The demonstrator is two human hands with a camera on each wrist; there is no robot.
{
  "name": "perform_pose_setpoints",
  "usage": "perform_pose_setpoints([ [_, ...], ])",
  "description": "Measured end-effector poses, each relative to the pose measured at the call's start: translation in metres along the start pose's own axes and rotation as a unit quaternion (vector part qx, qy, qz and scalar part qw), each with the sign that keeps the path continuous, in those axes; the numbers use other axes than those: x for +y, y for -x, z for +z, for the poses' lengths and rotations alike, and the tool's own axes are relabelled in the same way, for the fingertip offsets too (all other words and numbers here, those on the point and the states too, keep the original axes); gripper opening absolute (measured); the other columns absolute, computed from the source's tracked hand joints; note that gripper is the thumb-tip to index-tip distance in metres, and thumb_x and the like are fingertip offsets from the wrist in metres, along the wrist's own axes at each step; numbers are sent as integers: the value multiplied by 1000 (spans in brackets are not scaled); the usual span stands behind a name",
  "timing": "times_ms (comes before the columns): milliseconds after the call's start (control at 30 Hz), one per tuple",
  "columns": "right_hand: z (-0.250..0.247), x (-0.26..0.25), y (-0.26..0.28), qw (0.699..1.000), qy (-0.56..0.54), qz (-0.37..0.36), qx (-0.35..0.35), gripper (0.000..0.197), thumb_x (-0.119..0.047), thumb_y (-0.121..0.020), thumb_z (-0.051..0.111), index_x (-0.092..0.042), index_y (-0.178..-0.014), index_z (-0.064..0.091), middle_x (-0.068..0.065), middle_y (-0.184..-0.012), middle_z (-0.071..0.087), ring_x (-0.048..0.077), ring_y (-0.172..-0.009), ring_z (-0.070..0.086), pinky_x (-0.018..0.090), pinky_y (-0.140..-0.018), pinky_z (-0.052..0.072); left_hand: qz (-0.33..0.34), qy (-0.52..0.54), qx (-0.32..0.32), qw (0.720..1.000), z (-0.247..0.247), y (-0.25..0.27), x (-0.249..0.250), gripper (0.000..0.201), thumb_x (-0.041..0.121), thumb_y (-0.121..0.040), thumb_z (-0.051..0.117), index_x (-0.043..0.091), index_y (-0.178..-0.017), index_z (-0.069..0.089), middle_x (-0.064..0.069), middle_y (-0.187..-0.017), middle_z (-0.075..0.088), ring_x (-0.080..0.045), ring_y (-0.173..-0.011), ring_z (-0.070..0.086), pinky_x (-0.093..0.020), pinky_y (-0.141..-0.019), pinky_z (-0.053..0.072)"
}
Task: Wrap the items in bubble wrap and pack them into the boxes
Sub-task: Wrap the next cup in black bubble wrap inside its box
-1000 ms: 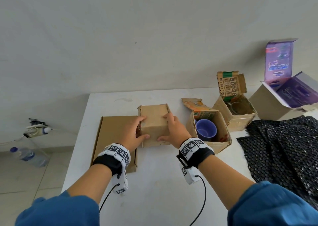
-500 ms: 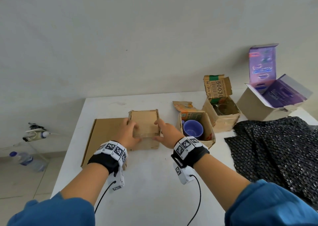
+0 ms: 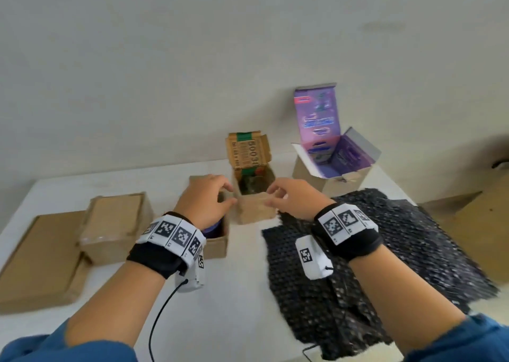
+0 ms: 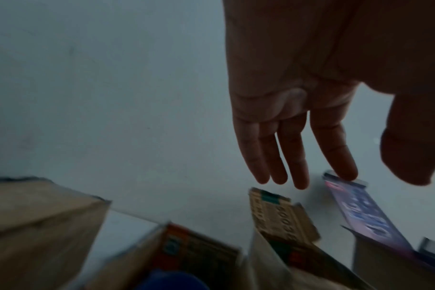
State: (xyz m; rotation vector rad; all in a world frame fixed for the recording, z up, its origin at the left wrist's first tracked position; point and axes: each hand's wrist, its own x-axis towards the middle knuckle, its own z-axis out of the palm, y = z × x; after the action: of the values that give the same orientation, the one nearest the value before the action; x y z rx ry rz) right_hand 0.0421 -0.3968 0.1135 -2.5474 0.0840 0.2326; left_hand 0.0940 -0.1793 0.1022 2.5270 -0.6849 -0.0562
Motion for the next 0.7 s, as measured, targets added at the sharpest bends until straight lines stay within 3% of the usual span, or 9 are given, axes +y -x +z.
perform_pose_setpoints([
  [67,-20,48,16,1000,1,26,11,32,-39,-86,64,-18,-109,60,-2,-89,61,17,-88,58,27,-81,44,5,14,-28,999,28,-8,35,22,37,-86,63,28,-105,59,7,-111,60,-13,-102,56,-30,-86,44],
  [200,-48,139,43,995,9,103,17,32,-34,-85,67,-13,-108,61,-2,-85,57,18,-88,57,25,-79,43,-9,32,-94,995,89,-25,84,24,39,-85,63,27,-106,60,5,-111,62,-15,-105,57,-34,-92,46],
  [300,-51,198,56,980,77,181,-7,46,-38,-83,69,-16,-121,57,7,-113,59,25,-110,55,29,-89,43,-35,24,-163,986,134,-34,110,30,36,-87,63,22,-113,57,2,-113,60,-17,-107,57,-34,-91,47],
  [367,-44,227,62,963,128,232,-37,67,-47,-78,71,-25,-136,46,12,-136,43,33,-128,40,39,-103,39,-52,17,-193,980,160,-38,121,39,38,-86,64,23,-120,54,0,-119,56,-18,-110,56,-36,-93,47],
  [467,-29,253,68,954,138,258,-65,87,-56,-72,73,-32,-144,32,10,-145,30,34,-135,27,47,-107,37,-91,26,-227,969,192,-46,133,65,44,-83,65,21,-138,39,-5,-135,45,-22,-119,51,-35,-99,44],
  [567,-15,263,71,958,160,236,-27,81,-56,-70,73,-32,-140,38,6,-138,34,31,-130,31,46,-103,40,-138,57,-234,961,213,-51,142,87,49,-79,69,16,-146,26,-10,-145,34,-25,-129,44,-37,-105,39],
  [700,-7,267,72,967,145,206,30,58,-50,-76,71,-29,-126,51,3,-128,43,27,-123,36,41,-99,40,-182,71,-218,956,230,-55,143,86,49,-77,70,14,-144,29,-10,-141,40,-25,-125,47,-36,-104,40],
])
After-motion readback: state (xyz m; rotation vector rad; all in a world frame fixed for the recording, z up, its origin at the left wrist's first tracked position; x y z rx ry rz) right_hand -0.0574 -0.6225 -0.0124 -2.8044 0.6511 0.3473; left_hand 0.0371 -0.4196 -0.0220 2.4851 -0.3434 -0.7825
